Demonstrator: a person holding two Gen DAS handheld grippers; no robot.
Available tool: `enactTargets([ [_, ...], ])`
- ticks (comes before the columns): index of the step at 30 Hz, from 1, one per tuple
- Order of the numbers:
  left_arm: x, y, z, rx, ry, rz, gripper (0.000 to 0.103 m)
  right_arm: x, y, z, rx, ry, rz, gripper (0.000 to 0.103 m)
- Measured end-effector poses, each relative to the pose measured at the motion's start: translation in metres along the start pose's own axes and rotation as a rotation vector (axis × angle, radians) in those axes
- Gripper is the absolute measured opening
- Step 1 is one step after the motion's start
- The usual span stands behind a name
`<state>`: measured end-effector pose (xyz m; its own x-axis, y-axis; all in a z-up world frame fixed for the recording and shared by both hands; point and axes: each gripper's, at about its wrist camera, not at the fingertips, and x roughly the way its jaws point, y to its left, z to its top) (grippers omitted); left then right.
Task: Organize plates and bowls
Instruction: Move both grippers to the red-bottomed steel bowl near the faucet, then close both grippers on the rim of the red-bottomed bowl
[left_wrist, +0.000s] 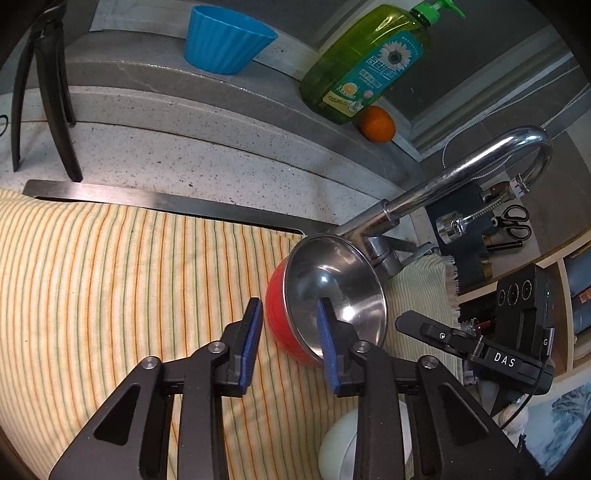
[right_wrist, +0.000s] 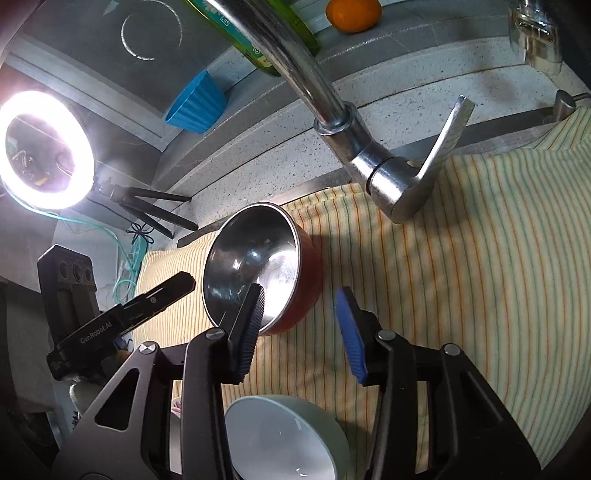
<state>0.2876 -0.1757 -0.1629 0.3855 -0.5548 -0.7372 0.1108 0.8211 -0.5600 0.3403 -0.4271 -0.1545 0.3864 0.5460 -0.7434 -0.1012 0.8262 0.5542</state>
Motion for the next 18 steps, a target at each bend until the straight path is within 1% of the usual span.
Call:
enactTargets([
  [2, 0.003, 0.000, 0.001, 0.000, 0.002, 0.005, 0.024, 0.003, 0.000, 0.001, 0.002, 0.002, 0.002, 0.041],
  [4, 0.005, 0.001, 0.003, -0.004, 0.005, 0.009, 0.024, 0.006, -0.001, 0.003, 0.007, 0.007, 0.006, 0.035],
  [6, 0.007, 0.002, 0.005, -0.006, 0.010, 0.011, 0.023, 0.011, -0.002, 0.005, 0.014, 0.015, 0.009, 0.031],
  [8, 0.010, 0.003, 0.006, -0.003, 0.017, 0.012, 0.018, 0.013, -0.002, 0.006, 0.019, 0.023, 0.015, 0.028],
  [13, 0.015, 0.004, 0.007, 0.002, 0.032, 0.015, 0.018, 0.018, -0.001, 0.008, 0.016, 0.031, 0.009, 0.017],
  [15, 0.016, 0.005, 0.008, -0.002, 0.033, 0.011, 0.018, 0.019, 0.000, 0.008, 0.017, 0.034, 0.009, 0.016],
  [17, 0.018, 0.005, 0.008, -0.005, 0.033, 0.009, 0.013, 0.021, 0.000, 0.008, 0.017, 0.038, 0.008, 0.015],
  [18, 0.019, 0.005, 0.009, -0.003, 0.034, 0.007, 0.013, 0.022, 0.000, 0.008, 0.018, 0.039, 0.009, 0.014],
])
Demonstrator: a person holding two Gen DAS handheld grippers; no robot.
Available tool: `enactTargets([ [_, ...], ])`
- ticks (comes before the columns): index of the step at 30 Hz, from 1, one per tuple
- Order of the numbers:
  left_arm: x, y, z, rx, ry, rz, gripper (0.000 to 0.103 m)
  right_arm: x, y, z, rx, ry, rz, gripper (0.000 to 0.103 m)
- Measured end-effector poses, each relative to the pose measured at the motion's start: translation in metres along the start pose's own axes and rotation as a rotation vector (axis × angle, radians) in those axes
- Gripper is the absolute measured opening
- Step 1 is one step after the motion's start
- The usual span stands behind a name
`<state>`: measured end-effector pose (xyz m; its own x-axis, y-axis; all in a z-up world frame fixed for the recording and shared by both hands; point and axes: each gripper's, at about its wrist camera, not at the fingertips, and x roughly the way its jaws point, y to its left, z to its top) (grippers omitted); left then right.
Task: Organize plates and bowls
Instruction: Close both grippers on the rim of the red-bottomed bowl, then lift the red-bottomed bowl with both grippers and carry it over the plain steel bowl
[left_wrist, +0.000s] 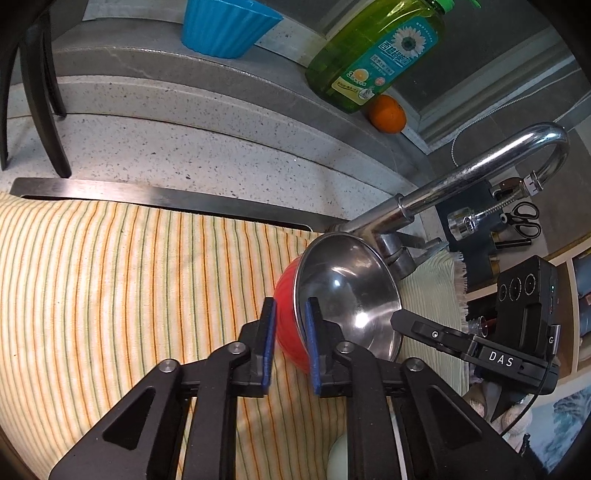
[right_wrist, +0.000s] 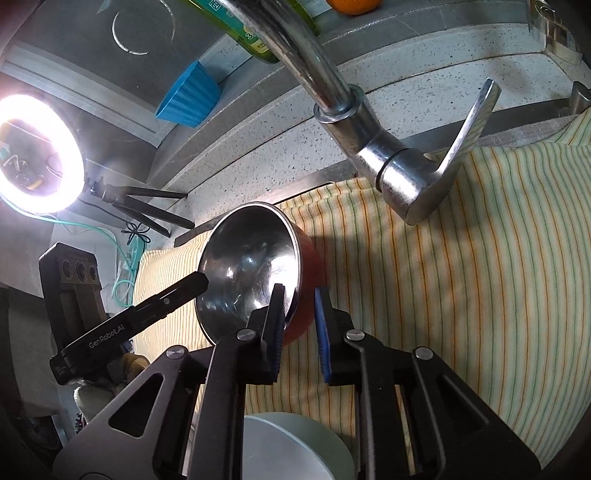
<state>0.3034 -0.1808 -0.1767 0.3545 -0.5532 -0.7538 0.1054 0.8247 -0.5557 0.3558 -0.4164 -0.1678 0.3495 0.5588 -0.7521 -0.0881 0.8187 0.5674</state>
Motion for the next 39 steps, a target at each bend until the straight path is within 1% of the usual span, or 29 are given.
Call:
enactTargets([
  [8, 0.001, -0.002, 0.000, 0.015, 0.001, -0.001, 0.011, 0.003, 0.004, 0.002, -0.004, -0.002, -0.013, 0.013],
  [17, -0.012, -0.004, -0.003, 0.014, -0.014, -0.009, 0.011, -0.004, 0.012, -0.003, -0.019, -0.008, -0.014, 0.013],
  [27, -0.041, -0.002, -0.013, 0.020, -0.050, -0.013, 0.011, -0.017, 0.033, -0.015, -0.056, -0.019, 0.004, 0.013],
  [39, -0.091, 0.001, -0.039, 0.035, -0.115, -0.009, 0.011, -0.032, 0.072, -0.044, -0.109, -0.034, 0.021, 0.013],
])
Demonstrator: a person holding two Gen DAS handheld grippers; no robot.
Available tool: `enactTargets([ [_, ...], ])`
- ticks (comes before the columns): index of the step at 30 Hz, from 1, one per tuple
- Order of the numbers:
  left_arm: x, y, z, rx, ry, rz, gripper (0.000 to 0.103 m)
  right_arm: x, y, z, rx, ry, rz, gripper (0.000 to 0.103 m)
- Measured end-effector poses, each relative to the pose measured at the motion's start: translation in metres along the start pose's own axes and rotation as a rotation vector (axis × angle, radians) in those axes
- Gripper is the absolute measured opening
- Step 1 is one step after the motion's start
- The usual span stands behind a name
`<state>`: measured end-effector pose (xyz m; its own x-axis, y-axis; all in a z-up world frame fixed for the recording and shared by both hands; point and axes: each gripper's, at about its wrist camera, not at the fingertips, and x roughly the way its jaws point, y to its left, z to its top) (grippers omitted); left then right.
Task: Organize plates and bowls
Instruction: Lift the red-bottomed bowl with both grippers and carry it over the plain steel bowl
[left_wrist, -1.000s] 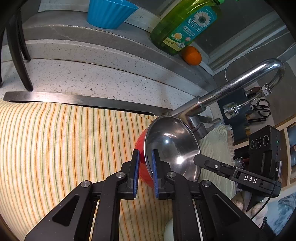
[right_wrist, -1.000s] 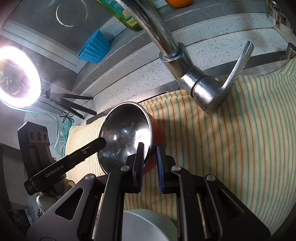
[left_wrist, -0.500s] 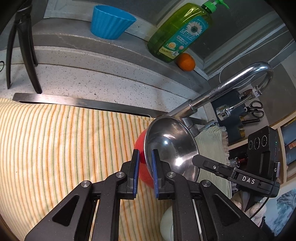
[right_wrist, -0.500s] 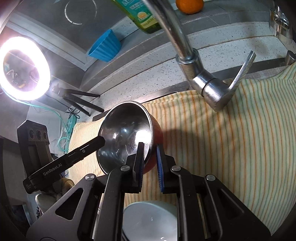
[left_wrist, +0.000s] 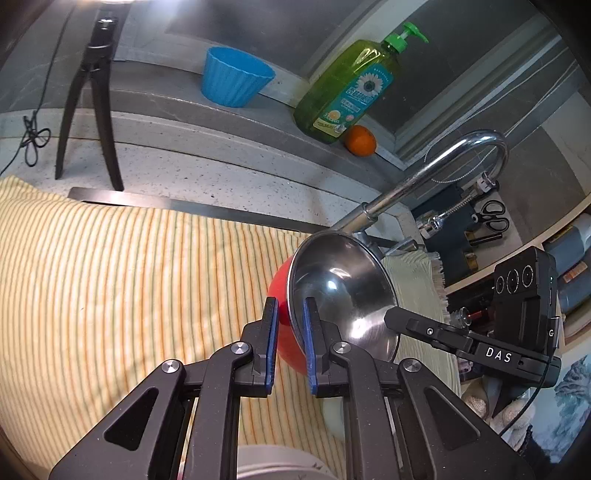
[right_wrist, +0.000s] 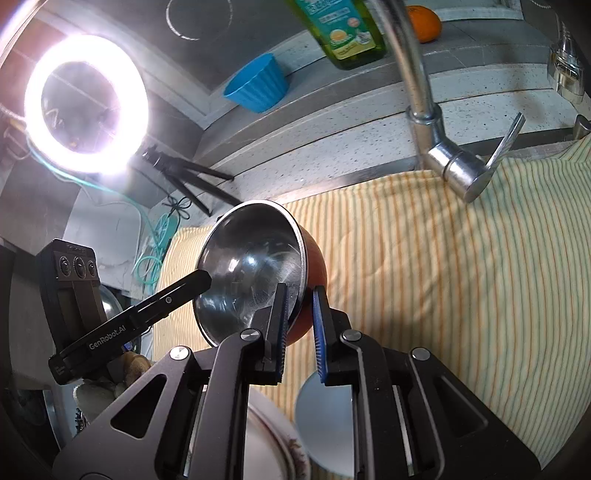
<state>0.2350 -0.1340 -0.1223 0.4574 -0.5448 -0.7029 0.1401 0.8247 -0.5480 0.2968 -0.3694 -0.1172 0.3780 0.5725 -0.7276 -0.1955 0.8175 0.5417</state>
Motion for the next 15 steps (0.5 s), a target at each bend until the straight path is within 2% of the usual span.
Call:
enactTargets([
  [15, -0.074, 0.025, -0.037, -0.027, -0.059, 0.007, 0.011, -0.012, 0.067, -0.049, -0.075, 0.000, 0.041, 0.013],
])
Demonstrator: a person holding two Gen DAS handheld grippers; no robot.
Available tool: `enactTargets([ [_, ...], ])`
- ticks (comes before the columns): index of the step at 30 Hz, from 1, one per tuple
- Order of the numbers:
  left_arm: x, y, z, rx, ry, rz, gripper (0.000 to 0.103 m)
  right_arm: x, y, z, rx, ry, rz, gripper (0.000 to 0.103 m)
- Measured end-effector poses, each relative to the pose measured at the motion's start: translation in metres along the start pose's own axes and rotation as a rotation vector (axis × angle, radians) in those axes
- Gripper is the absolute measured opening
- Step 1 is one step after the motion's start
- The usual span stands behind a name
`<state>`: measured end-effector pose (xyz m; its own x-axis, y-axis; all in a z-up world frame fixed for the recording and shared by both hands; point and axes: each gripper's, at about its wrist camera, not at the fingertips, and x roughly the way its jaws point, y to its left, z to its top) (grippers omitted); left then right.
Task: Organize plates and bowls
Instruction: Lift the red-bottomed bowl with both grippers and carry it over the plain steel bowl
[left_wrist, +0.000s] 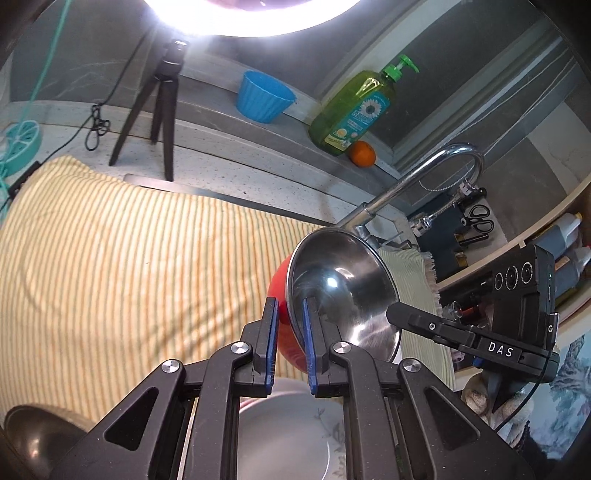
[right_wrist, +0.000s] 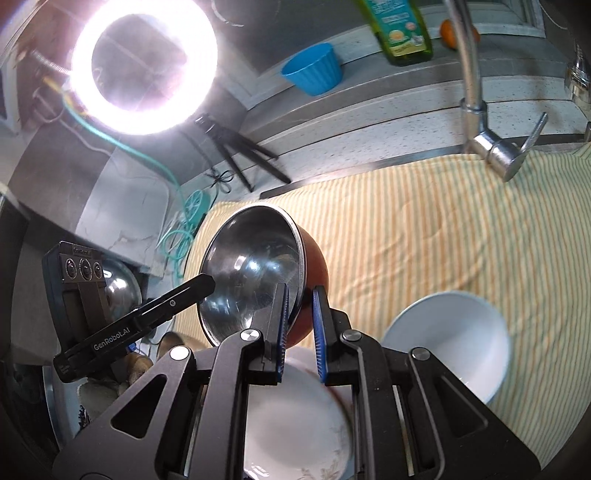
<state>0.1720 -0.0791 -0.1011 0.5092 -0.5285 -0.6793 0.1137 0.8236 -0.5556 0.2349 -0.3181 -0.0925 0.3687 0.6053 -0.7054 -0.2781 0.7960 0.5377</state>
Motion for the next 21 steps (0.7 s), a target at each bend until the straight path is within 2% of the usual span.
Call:
enactTargets([
  [12, -0.062, 0.032, -0.032, -0.047, -0.062, 0.030, 0.011, 0.014, 0.058, -0.038, -0.068, 0.043, 0.049, 0.013],
  [21, -0.108, 0.063, -0.054, -0.105, -0.115, 0.083, 0.011, 0.039, 0.111, -0.061, -0.154, 0.116, 0.089, 0.013],
])
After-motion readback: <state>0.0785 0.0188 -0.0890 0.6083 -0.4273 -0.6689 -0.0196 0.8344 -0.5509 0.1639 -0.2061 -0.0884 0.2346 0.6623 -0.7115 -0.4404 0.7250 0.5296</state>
